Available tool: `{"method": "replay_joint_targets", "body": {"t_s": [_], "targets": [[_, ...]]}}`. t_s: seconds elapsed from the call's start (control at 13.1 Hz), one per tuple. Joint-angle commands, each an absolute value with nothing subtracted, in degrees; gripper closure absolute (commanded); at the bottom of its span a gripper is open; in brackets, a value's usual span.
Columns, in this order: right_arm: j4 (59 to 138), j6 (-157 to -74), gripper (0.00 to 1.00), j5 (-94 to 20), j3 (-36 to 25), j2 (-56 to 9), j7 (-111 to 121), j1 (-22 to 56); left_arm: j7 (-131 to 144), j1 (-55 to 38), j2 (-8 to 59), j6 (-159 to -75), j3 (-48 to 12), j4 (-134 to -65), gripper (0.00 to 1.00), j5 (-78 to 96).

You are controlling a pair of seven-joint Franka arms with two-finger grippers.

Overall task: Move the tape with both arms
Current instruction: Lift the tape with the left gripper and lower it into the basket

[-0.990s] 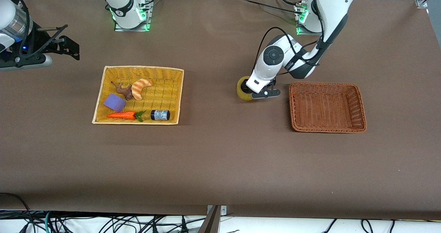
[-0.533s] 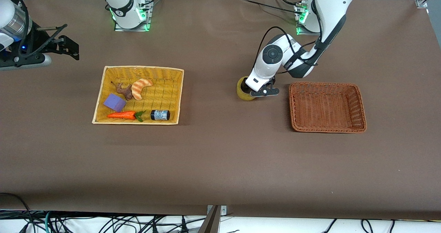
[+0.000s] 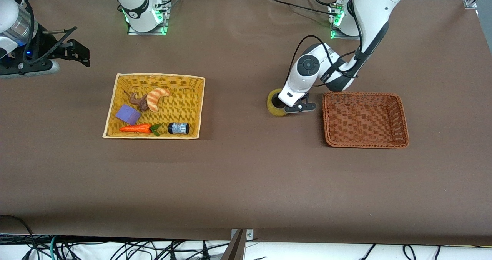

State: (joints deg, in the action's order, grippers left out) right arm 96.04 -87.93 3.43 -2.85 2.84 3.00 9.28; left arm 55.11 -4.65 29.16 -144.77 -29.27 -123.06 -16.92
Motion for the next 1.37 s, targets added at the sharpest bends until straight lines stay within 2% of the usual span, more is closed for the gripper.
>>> {"method": "replay_joint_targets", "body": {"t_s": [0.0, 0.23, 0.38, 0.69, 0.84, 0.99, 1.29], "targets": [[94.66, -87.01, 0.00, 3.43, -2.73, 2.46, 3.60, 9.14, 53.02, -3.17, 26.65, -136.98, -30.23, -118.76, 1.00, -12.85], [94.66, -87.01, 0.00, 3.43, -2.81, 2.46, 3.69, 9.05, 36.89, -2.29, 20.76, -116.78, -29.01, -110.50, 1.00, -5.56], [94.66, -87.01, 0.00, 3.60, -2.81, 2.46, 3.78, 9.05, 22.31, -0.27, 17.42, -110.85, -24.02, -108.99, 1.00, -4.66], [94.66, -87.01, 0.00, 3.69, -2.81, 2.46, 3.78, 9.14, -4.00, -0.18, 15.82, -110.48, -9.96, -109.86, 1.00, -4.48], [94.66, -87.01, 0.00, 3.69, -2.81, 2.46, 3.78, 9.05, -7.54, 0.00, 16.34, -111.44, -7.22, -109.95, 1.00, -4.39], [94.66, -87.01, 0.00, 3.78, -2.81, 2.46, 3.78, 9.14, -12.72, 0.70, 17.75, -116.95, -5.02, -111.70, 1.00, -4.39], [94.66, -87.01, 0.00, 3.69, -2.81, 2.46, 3.78, 9.05, -13.89, 1.32, 21.61, -122.94, -4.66, -112.23, 1.00, -4.31]]}}
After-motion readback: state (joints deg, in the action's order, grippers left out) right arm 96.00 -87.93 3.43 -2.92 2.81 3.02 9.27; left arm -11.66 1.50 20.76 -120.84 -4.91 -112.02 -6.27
